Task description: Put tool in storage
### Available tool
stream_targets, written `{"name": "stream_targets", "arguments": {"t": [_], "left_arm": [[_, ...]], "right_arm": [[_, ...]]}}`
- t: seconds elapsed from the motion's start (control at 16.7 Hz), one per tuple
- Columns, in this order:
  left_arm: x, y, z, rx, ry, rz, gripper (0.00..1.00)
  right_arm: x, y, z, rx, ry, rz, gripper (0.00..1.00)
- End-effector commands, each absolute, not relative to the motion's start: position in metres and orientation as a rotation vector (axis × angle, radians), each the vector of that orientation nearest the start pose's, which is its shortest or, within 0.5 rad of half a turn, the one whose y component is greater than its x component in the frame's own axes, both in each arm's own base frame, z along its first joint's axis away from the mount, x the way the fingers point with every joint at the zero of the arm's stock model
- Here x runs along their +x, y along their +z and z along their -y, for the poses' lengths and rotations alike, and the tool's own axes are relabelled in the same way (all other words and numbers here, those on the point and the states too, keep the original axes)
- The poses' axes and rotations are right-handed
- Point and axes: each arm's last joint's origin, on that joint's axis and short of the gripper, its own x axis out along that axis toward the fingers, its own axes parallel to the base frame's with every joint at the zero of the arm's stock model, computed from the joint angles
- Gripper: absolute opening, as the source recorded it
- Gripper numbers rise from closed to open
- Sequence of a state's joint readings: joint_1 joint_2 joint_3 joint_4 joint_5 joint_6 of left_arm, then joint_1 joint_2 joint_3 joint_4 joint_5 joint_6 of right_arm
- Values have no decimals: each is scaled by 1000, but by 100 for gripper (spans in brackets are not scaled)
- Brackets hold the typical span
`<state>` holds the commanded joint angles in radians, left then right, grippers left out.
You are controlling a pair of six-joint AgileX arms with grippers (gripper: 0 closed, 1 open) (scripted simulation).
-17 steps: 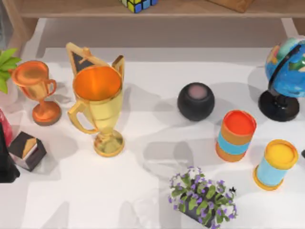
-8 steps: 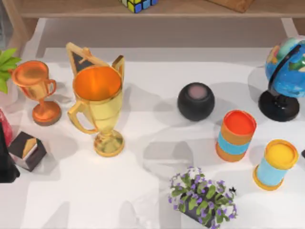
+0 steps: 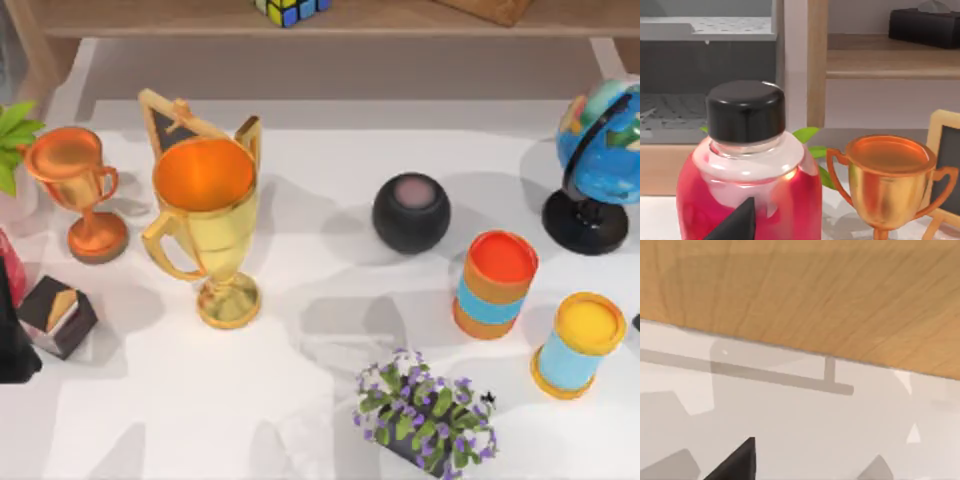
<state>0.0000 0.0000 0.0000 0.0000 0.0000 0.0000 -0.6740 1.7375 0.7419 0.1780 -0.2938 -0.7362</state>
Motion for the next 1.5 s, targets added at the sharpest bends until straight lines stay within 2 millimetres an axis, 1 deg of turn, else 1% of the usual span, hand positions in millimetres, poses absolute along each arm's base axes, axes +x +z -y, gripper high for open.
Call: {"name": "stream_targets", "arguments": {"t": [0.18, 0.3, 0.42, 0.6, 0.72, 0.78, 0.9, 1.2, 1.32, 1.38, 1.5], "left_arm": [[106, 160, 1, 0, 0, 0, 100], [106, 160, 1, 0, 0, 0, 100], [106, 160, 1, 0, 0, 0, 100], [106, 160, 1, 0, 0, 0, 100], [106, 160, 1, 0, 0, 0, 100], [106, 160, 1, 0, 0, 0, 100], [106, 160, 1, 0, 0, 0, 100], [106, 160, 1, 0, 0, 0, 100], [106, 160, 1, 0, 0, 0, 100], [106, 160, 1, 0, 0, 0, 100], [106, 160, 1, 0, 0, 0, 100]], "right_arm": [[271, 129, 153, -178, 28, -1037, 100], [279, 141, 122, -147, 98, -1184, 100], [286, 156, 89, -166, 171, -1308, 100], [291, 175, 43, -256, 279, -1440, 100], [292, 183, 19, -324, 338, -1496, 100], [292, 185, 10, -351, 360, -1516, 100], [292, 187, 1, -380, 384, -1538, 100], [292, 187, 2, -376, 382, -1537, 100], [289, 186, 3, -381, 388, -1538, 100], [286, 181, 4, -384, 393, -1545, 100], [280, 163, 5, -387, 401, -1565, 100]]}}
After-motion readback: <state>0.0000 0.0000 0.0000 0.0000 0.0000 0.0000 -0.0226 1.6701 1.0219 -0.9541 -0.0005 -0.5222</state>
